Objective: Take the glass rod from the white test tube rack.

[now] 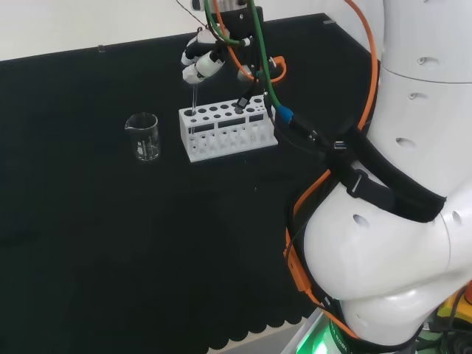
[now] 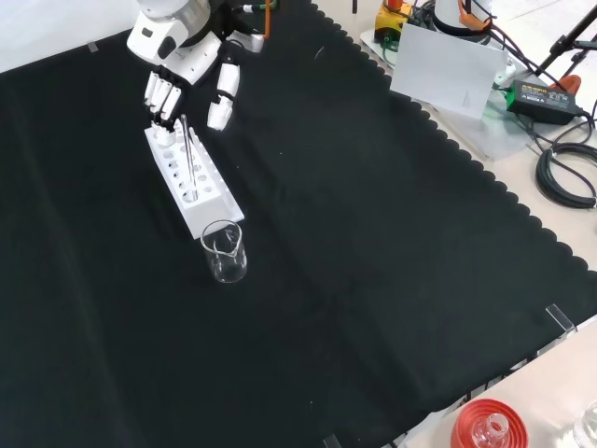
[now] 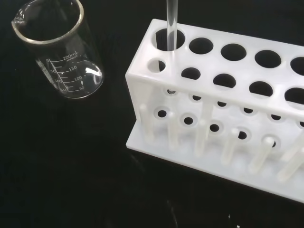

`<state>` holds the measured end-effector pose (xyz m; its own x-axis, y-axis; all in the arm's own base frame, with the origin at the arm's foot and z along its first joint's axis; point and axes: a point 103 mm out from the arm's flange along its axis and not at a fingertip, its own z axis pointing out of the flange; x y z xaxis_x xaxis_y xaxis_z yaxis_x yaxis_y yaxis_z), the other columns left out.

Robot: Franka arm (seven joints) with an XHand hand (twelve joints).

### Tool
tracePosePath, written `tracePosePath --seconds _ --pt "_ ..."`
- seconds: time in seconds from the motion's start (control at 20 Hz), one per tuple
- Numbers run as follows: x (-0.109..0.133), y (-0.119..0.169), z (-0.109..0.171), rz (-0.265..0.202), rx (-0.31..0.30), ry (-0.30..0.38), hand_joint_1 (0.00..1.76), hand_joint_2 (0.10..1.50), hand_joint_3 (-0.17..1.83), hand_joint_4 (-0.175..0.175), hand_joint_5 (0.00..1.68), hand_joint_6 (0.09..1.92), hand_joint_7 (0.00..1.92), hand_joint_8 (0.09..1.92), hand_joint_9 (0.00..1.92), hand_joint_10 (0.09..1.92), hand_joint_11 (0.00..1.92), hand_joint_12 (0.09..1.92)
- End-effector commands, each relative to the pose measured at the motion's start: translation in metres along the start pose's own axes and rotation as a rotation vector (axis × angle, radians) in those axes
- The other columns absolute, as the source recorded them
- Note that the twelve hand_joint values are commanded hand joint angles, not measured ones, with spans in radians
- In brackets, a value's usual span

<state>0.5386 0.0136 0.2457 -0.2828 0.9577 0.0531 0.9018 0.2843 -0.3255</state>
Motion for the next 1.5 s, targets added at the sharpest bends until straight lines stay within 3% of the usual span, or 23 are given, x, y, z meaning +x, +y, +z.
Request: tracePosePath --seconds 0.05,0.75,1.5 --pt "-0.001 0.01 -0.001 -0.021 0.013 -0.022 0.52 1.16 0.02 -0.09 0.36 0.78 0.17 0.87 0.52 0.93 0.55 1.37" --pt "-0.009 0.018 0.0 -0.018 -0.02 -0.049 0.65 1.16 0.05 -0.096 0.49 1.0 0.25 0.86 0.67 0.85 0.78 1.27" --pt "-0.007 0.021 0.002 -0.018 -0.016 -0.074 0.75 1.14 0.12 -0.125 0.65 1.06 0.51 0.85 0.91 0.75 1.0 1.18"
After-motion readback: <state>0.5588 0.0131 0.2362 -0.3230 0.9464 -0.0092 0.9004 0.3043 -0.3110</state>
